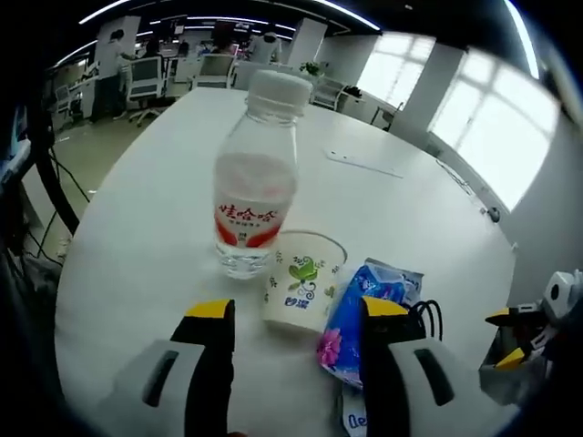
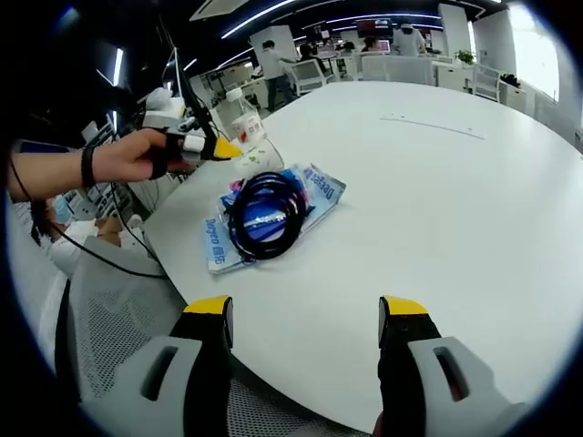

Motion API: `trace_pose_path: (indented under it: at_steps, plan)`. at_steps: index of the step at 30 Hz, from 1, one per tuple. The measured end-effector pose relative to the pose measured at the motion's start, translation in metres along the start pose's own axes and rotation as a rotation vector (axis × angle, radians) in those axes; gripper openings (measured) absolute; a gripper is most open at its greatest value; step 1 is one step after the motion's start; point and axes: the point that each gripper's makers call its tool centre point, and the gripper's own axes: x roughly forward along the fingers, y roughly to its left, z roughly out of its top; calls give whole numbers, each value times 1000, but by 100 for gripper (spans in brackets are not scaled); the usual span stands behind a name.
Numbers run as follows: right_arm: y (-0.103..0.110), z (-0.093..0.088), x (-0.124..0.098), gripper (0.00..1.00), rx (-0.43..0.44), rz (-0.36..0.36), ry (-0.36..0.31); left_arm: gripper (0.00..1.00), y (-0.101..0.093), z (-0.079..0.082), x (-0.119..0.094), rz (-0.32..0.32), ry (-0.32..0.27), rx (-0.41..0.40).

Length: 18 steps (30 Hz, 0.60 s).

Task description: Arrange the tabletop items into an orderly group along one side of the table until the central work area is clear of visible clutter.

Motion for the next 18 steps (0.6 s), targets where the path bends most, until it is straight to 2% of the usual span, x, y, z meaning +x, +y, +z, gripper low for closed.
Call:
trace_pose_path:
  at_steps: [15,18]
  plan:
    - [-3,2,2,64,20,5,-15,56,-5,-4,20,-15,75,39]
    - [-4,1,1,64,26,5,-17,55,-7,-2,23,-11,72,39]
